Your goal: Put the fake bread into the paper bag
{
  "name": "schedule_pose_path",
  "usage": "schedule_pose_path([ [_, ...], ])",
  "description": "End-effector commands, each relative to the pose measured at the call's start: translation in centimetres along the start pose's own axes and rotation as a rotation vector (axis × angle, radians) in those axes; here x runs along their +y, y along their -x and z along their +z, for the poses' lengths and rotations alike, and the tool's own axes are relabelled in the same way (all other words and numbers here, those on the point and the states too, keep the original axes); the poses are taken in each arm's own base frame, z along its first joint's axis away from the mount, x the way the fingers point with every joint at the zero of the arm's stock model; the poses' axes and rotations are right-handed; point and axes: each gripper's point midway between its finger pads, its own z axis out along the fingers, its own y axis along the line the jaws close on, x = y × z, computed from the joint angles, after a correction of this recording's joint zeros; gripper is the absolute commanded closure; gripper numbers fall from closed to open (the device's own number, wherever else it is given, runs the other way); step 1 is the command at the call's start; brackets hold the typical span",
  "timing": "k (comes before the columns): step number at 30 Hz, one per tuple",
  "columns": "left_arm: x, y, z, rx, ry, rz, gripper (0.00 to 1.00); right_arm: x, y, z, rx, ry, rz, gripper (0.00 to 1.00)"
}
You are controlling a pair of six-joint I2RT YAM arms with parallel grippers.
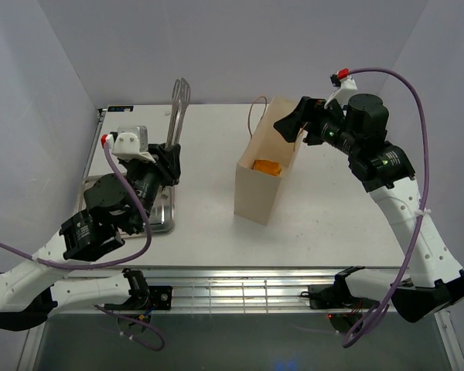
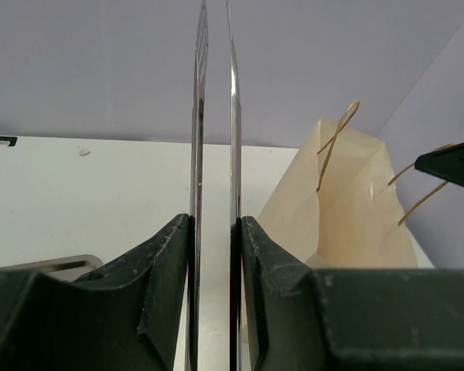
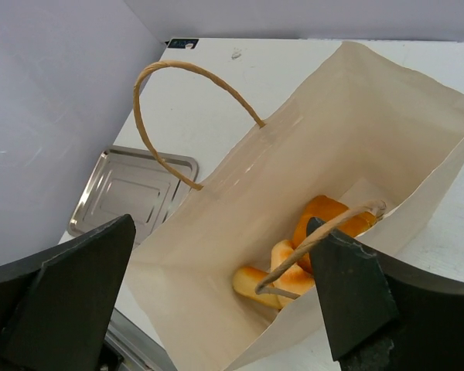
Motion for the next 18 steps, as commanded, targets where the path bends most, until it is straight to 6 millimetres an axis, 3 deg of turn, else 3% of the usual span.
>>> schedule_pose_path([
  [1,0.2,-2.0,0.3,0.039,0.031,0.034,0.58,0.4,0.5,-1.2,-0.027,0.003,-0.022,0.02],
  [10,0.7,-4.2,1.0,0.082,0.053,0.05,0.58,-0.1,-0.5,-1.8,0.011,-0.023,-0.017,0.05],
  [11,0.5,-4.7,1.2,0.097,0.041,0.051,0.58,-0.1,-0.8,-2.0,0.017,-0.024,-0.018,0.1],
  [18,2.7,-7.7,4.2,0.185,0.061,0.033,0.58,-0.9,-2.6,-3.0,0.073,-0.05,-0.038,0.1],
])
